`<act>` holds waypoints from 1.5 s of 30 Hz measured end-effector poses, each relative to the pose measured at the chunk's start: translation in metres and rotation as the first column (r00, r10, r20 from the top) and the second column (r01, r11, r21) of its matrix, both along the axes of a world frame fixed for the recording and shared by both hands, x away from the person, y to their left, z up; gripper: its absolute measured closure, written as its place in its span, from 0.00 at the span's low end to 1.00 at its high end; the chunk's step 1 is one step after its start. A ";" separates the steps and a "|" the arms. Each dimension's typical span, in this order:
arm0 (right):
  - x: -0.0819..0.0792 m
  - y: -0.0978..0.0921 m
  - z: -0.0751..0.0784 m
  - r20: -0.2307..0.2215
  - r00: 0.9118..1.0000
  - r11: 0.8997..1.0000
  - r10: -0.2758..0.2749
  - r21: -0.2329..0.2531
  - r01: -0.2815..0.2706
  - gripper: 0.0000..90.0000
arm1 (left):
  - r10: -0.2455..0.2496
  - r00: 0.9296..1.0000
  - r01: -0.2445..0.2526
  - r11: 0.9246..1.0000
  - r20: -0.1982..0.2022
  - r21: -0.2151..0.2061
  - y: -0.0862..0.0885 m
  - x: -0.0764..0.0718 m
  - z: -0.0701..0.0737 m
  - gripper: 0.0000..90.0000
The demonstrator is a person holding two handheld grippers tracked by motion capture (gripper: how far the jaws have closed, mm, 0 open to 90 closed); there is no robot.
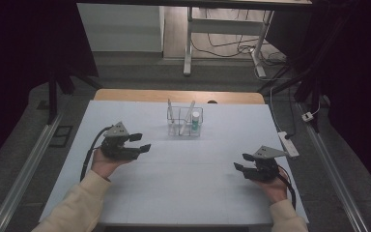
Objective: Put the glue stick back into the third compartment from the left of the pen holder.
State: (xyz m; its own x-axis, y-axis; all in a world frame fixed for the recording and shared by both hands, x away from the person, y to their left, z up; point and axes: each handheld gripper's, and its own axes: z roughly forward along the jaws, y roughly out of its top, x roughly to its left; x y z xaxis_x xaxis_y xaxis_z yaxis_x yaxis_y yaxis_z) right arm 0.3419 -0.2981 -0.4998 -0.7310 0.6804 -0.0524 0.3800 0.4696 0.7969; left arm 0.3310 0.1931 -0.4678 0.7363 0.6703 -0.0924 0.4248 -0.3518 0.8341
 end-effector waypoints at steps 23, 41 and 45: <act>-0.001 -0.004 0.002 0.019 1.000 1.000 0.001 -0.007 -0.001 0.49 | 0.060 0.996 -0.060 0.998 -0.066 -0.008 0.048 -0.054 -0.030 0.42; -0.002 -0.004 0.003 0.031 1.000 1.000 0.005 -0.006 -0.005 0.49 | 0.068 0.994 -0.069 0.998 -0.089 -0.008 0.051 -0.054 -0.037 0.42; -0.003 -0.002 0.003 0.034 0.999 1.000 0.015 -0.013 -0.015 0.49 | 0.068 0.994 -0.069 0.998 -0.090 -0.005 0.051 -0.054 -0.038 0.42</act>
State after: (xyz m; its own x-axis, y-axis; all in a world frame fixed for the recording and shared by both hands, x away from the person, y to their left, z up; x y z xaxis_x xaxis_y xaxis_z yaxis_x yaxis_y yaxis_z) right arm 0.3392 -0.3003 -0.4965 -0.7387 0.6685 -0.0863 0.3452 0.4851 0.8034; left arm 0.2770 0.2443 -0.5056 0.6770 0.7180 -0.1618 0.5211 -0.3123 0.7943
